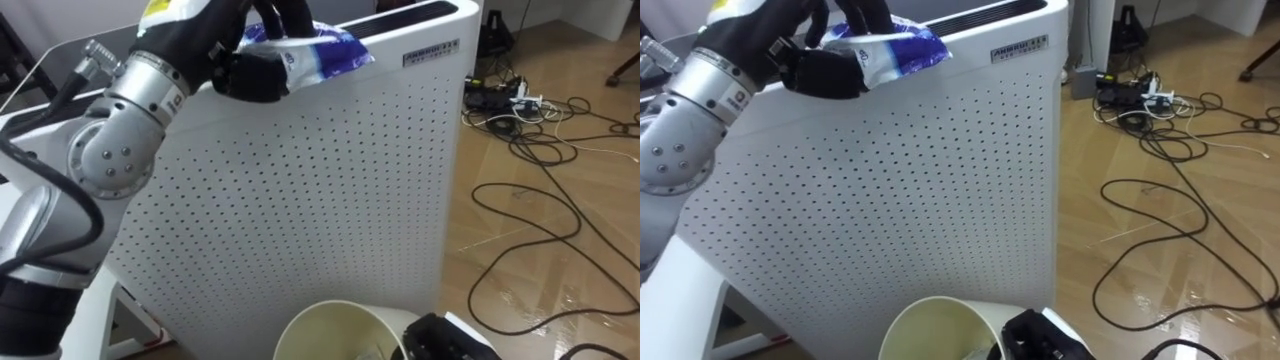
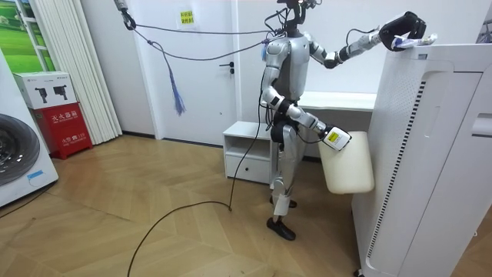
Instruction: Pick garbage
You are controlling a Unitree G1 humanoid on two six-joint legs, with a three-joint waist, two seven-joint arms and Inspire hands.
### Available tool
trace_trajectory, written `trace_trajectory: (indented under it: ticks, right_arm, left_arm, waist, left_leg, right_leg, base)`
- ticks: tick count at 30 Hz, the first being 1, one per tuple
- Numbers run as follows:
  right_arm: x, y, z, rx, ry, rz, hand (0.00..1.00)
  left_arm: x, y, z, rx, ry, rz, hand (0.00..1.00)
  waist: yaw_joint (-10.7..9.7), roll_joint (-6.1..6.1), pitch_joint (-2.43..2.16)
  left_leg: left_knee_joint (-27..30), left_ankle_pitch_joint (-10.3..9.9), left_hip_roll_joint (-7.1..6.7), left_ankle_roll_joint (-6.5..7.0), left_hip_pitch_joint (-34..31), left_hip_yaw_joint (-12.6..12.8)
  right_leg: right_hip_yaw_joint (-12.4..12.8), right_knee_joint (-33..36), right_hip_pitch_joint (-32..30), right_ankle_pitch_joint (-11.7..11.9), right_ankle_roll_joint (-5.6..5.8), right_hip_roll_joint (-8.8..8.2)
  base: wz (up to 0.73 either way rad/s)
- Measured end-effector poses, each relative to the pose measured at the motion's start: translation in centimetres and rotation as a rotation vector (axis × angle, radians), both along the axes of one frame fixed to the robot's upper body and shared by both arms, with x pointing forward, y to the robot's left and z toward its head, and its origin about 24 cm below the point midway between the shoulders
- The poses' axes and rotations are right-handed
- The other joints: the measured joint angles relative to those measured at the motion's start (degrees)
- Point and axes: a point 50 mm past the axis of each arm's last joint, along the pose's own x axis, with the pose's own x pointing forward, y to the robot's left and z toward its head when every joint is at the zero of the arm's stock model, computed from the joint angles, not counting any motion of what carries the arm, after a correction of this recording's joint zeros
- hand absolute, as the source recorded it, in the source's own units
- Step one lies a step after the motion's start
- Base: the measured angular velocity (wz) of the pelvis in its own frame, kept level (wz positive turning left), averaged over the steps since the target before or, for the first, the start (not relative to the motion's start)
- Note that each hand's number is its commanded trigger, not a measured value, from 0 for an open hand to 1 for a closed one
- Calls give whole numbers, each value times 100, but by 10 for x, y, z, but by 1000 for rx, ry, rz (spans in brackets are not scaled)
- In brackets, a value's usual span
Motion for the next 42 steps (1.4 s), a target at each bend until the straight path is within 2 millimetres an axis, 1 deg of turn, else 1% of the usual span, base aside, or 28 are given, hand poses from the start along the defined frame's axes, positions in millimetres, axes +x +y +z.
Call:
trace_trajectory:
  ticks: [2, 3, 5, 8, 10, 11, 13, 14, 16, 17, 19, 21, 24, 27, 29, 30, 31, 32, 34, 37, 40, 42]
  right_arm:
    - [2, 1, 1, 2, -6, 1, 100]
    - [2, 1, 1, 3, -8, 1, 100]
    - [3, 1, 2, 3, -11, -5, 100]
    - [3, 0, 2, 5, -12, -11, 100]
    - [3, -1, 2, 3, -13, -13, 100]
    - [3, -2, 2, 1, -13, -13, 100]
    - [3, -2, 2, -6, -15, -13, 100]
    - [3, -2, 2, -6, -16, -14, 100]
    - [3, -2, 2, -8, -19, -20, 100]
    - [3, -2, 2, -9, -20, -22, 100]
    - [3, -2, 3, -11, -23, -30, 100]
    - [4, -3, 3, -14, -25, -34, 100]
    - [3, -3, 3, -14, -25, -33, 100]
    - [3, -1, 2, -10, -25, -34, 100]
    - [4, 0, 2, 0, -26, -43, 100]
    - [4, 1, 3, 14, -28, -53, 100]
    - [4, 2, 2, 22, -30, -59, 100]
    - [4, 3, 2, 26, -29, -59, 100]
    - [4, 4, 2, 31, -28, -61, 100]
    - [3, 6, 1, 25, -30, -66, 100]
    - [3, 6, 1, 22, -32, -69, 100]
    - [3, 6, 1, 21, -32, -69, 100]
  left_arm:
    - [-1, -1, 1, -7, -2, -6, 100]
    - [-3, -2, 2, -8, -6, -10, 100]
    - [-9, -6, 3, -13, -19, -34, 100]
    - [-23, -11, 1, -38, -31, -95, 100]
    - [-38, -15, -2, -85, -30, -169, 100]
    - [-41, -15, -3, -93, -26, -187, 100]
    - [-55, -17, -16, -141, 34, -265, 100]
    - [-57, -18, -20, -146, 59, -283, 100]
    - [-63, -20, -39, -175, 165, -339, 100]
    - [-64, -22, -42, -176, 187, -353, 100]
    - [-70, -28, -52, -171, 245, -405, 100]
    - [-74, -28, -59, -181, 279, -435, 100]
    - [-81, -25, -81, -217, 383, -455, 100]
    - [-89, -28, -101, -225, 492, -491, 100]
    - [-94, -32, -112, -247, 556, -519, 100]
    - [-98, -33, -120, -259, 601, -534, 100]
    - [-102, -33, -128, -259, 642, -539, 100]
    - [-105, -34, -133, -257, 664, -543, 100]
    - [-115, -35, -150, -256, 757, -554, 100]
    - [-120, -33, -167, -250, 845, -546, 100]
    - [-118, -28, -179, -243, 902, -521, 100]
    - [-117, -26, -184, -241, 929, -508, 100]
  waist:
    - [-4, -2, 1]
    - [-10, -3, 2]
    - [15, -13, 1]
    - [8, -43, -7]
    - [0, -71, -12]
    - [5, -76, -15]
    - [5, -104, -25]
    - [1, -112, -24]
    - [-4, -150, -15]
    - [-4, -164, -16]
    - [19, -234, -25]
    - [29, -251, -29]
    - [19, -260, -26]
    - [15, -286, -15]
    - [22, -328, -2]
    - [29, -378, 0]
    - [14, -425, -6]
    - [6, -447, -5]
    - [-29, -481, -5]
    - [-12, -485, -3]
    - [-16, -485, -3]
    - [-8, -489, 0]
  left_leg:
    - [6, 0, -1, 0, -2, 0]
    - [4, 1, -2, 1, -4, -3]
    - [-3, 1, -3, 1, -14, 21]
    - [-3, 1, -5, 1, -24, 23]
    - [-2, 1, -3, 1, -23, 22]
    - [-2, 1, -2, 1, -23, 19]
    - [-1, 1, 5, 1, -26, 17]
    - [-1, 1, 8, 1, -27, 16]
    - [3, 1, 9, 1, -68, -20]
    - [5, 1, 9, 1, -83, -32]
    - [82, 0, 7, 1, -168, -87]
    - [83, 1, 7, 1, -168, -85]
    - [84, 1, 6, 2, -168, -84]
    - [89, 3, 6, 5, -205, -85]
    - [106, 4, -1, 7, -209, -81]
    - [108, 4, -6, 7, -241, -70]
    - [119, 7, -2, 12, -293, -79]
    - [120, 10, 0, 14, -314, -79]
    - [140, 10, 4, 14, -364, -89]
    - [140, 10, 3, 14, -377, -89]
    - [177, 10, -1, 14, -450, -163]
    - [198, 10, -1, 14, -481, -169]
  right_leg:
    - [-16, 4, -1, -3, 1, -11]
    - [-63, 0, -1, -4, 1, -17]
    - [-63, 7, -29, -4, 1, -21]
    - [-71, 7, -31, -26, 6, -26]
    - [-86, 7, -21, -45, 6, -26]
    - [-88, 7, -18, -48, 5, -25]
    - [-131, 12, -12, -54, -4, -32]
    - [-140, 12, -10, -54, -5, -31]
    - [-201, 4, -11, -54, -6, -38]
    - [-217, 1, -16, -54, -6, -42]
    - [-284, -9, -22, -54, -6, -63]
    - [-300, -9, -12, -54, -6, -71]
    - [-311, -7, -5, -55, -5, -75]
    - [-314, 1, -21, -63, -4, -83]
    - [-307, 37, -52, -80, -2, -91]
    - [-312, 114, -126, -108, -11, -104]
    - [-326, 116, -169, -109, -14, -102]
    - [-329, 115, -191, -106, -18, -100]
    - [-385, 87, -195, -97, -22, -108]
    - [-429, 80, -188, -97, -21, -119]
    - [-490, 77, -202, -98, -21, -134]
    - [-487, 81, -232, -99, -21, -136]
  base:
    - [7]
    - [0]
    - [0]
    - [0]
    - [4]
    - [3]
    - [3]
    - [7]
    - [13]
    - [17]
    - [20]
    - [6]
    - [0]
    - [1]
    - [2]
    - [0]
    - [0]
    - [5]
    - [7]
    - [6]
    - [11]
    - [4]
